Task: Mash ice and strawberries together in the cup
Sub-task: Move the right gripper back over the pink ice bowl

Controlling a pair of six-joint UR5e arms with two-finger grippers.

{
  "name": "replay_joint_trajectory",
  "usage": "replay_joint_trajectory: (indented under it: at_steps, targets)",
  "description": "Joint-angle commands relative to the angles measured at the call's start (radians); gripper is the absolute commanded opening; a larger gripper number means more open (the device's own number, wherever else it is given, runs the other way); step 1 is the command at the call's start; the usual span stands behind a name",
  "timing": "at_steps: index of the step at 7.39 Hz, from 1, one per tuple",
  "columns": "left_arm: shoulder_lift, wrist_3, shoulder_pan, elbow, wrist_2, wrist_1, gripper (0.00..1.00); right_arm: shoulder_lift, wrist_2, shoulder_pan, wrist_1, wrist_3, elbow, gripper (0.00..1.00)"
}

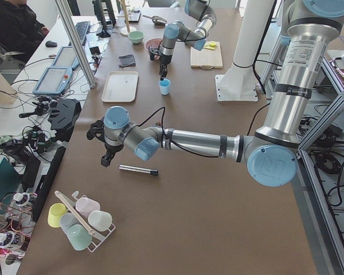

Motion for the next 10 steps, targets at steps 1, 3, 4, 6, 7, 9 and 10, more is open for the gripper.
replay_joint_trajectory:
  at_steps: [1,3,4,6,7,9,10]
  targets:
    - [0.000,0.001,0.000,-0.001,0.000,-0.001,0.97,-0.003,0.100,0.093,-0.023,-0.011,0.063,0.99]
    - [0.000,-0.045,0.005,-0.004,-0.002,-0.003,0.97,-0.115,0.318,0.246,-0.053,-0.139,0.154,0.99]
    - [0.002,-0.044,0.005,-0.002,-0.002,-0.003,0.97,-0.241,0.323,0.285,-0.053,-0.236,0.252,0.99]
    - [0.000,-0.042,0.008,0.007,-0.002,-0.003,0.97,-0.453,0.348,0.342,-0.025,-0.481,0.310,0.99]
    - [0.000,-0.042,0.011,0.005,-0.002,-0.006,0.97,-0.501,0.351,0.342,0.061,-0.522,0.298,0.99]
    - [-0.001,-0.042,0.012,0.012,0.000,-0.010,0.97,-0.588,0.346,0.342,0.102,-0.597,0.298,0.92]
    - [-0.003,-0.044,0.017,0.015,-0.001,-0.015,0.97,-0.601,0.346,0.345,0.133,-0.651,0.296,0.87]
